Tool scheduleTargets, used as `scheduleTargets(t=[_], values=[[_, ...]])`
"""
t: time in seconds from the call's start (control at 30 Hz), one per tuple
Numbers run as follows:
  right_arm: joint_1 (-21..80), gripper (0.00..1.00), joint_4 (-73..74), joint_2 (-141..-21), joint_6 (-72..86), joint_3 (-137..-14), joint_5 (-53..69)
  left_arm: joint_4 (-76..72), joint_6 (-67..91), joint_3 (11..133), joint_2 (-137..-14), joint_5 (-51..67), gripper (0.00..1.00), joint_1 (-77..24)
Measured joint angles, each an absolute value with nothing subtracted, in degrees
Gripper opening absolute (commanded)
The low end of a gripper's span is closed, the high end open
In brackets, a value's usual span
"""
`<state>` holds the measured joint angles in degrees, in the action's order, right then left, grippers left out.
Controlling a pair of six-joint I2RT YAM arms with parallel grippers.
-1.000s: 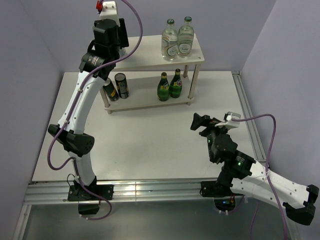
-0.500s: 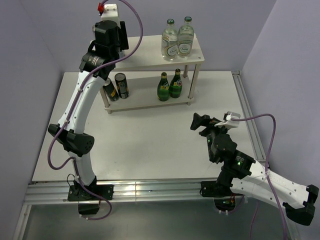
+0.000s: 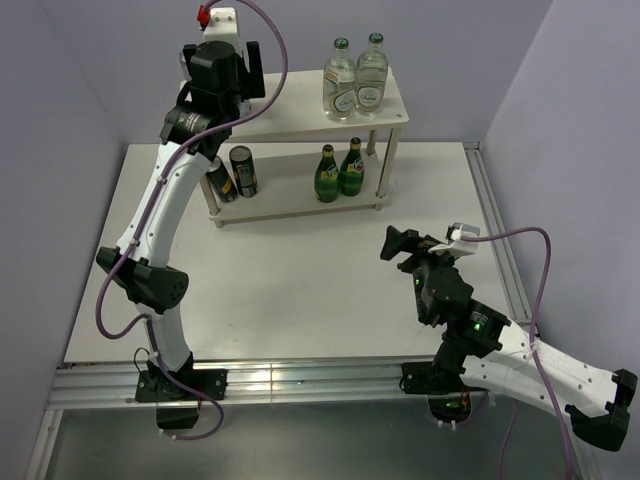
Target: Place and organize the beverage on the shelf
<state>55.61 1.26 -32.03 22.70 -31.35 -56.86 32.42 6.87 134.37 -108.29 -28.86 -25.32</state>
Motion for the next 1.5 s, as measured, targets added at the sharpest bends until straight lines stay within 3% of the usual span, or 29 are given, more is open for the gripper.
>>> scheduleTargets(t=[0.5,0.67,0.87,1.07,1.17,1.27,1.5], values=[[55.6,0.99,0.7,-32.2,22.7,-31.3,-56.5,31.9,7.8,129.8,-107.2,-28.7,0.91,-25.4],[55.5,0.99,0.5,-32.7,22.7,-31.3,-56.5,32.0,9.0,121.1,-101.4,-29.2,0.95,-26.7],[55.4,0.99,0.5,-32.8,22.7,-31.3,-56.5,32.0,11.4,112.7,-92.7,-30.1,0.93,-29.8],[55.4,0.99,3.2,-34.0,23.0,-32.4,-55.5,30.7,15.0,92.5,-77.9,-30.9,0.99,-33.0],[55.4,0.98,9.8,-36.1,23.0,-39.3,-52.1,32.9,16.1,83.8,-70.8,-30.9,0.99,-33.9],[55.4,0.97,16.6,-40.7,21.7,-54.0,-46.1,35.7,16.1,81.3,-65.3,-30.9,0.99,-34.2],[55.4,0.99,23.1,-46.1,16.5,-84.7,-29.8,39.8,17.5,88.6,-56.5,-30.8,0.99,-34.3]])
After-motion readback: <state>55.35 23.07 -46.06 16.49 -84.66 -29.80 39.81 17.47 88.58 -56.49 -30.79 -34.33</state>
